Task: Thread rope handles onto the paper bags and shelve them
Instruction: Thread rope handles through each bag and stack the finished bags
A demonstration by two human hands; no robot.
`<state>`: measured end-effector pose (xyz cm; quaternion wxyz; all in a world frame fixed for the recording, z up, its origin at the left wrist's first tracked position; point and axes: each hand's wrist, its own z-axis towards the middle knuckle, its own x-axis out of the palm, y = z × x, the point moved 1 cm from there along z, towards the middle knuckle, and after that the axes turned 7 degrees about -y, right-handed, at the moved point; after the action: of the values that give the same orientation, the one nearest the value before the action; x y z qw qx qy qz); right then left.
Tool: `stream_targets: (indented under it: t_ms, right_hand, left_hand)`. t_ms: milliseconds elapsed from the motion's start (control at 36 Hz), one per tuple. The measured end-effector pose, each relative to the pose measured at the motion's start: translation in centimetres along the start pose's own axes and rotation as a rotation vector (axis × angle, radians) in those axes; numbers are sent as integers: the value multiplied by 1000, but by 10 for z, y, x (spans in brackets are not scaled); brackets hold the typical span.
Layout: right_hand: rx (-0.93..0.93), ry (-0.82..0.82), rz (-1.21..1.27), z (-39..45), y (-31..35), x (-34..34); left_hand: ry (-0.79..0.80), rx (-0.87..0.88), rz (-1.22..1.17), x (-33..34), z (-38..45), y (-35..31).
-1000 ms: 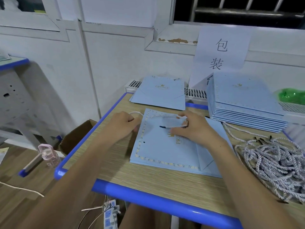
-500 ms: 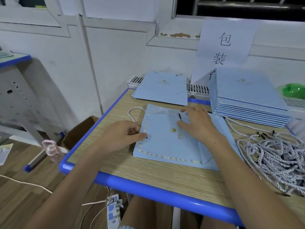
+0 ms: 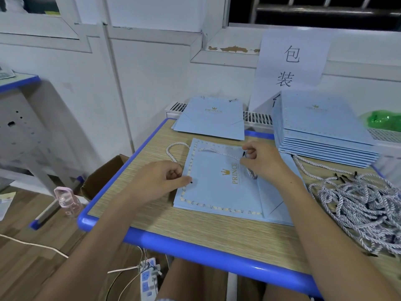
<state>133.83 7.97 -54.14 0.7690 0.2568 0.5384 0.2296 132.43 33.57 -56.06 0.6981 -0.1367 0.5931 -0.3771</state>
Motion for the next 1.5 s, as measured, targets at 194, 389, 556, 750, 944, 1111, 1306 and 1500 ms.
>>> stream_targets:
  t_ms: [194,389,556,750,944,1111,1306,1500]
  right_hand:
    - [5,-156,-78,6,-10,-6]
    - [-61,-95,-229,3,-4,2]
    - [-78,-135,298,-7,21,-6]
    - [-403,219,230,-36,56,20]
    - [-448,207,240,-40,57,24]
    - [-459,252,203,-42,59,29]
    - [-370,164,335,-40,57,38]
    - [-268,237,448,-41,52,39]
  left_hand:
    - [14,-63,-23,-3,-1,-3]
    - [51,-62,-46,-2,-1,-1]
    - [75,-126,-178,-3,-1,-3]
    - [105,-159,-387,-4,0,-3]
    - [86,-122,-338,-4,0,0]
    - [56,-62,-316,-3,-2,-4]
    - [73,30,-391,-4,-4,-7]
    - [27,31,-367,5,-2,-6]
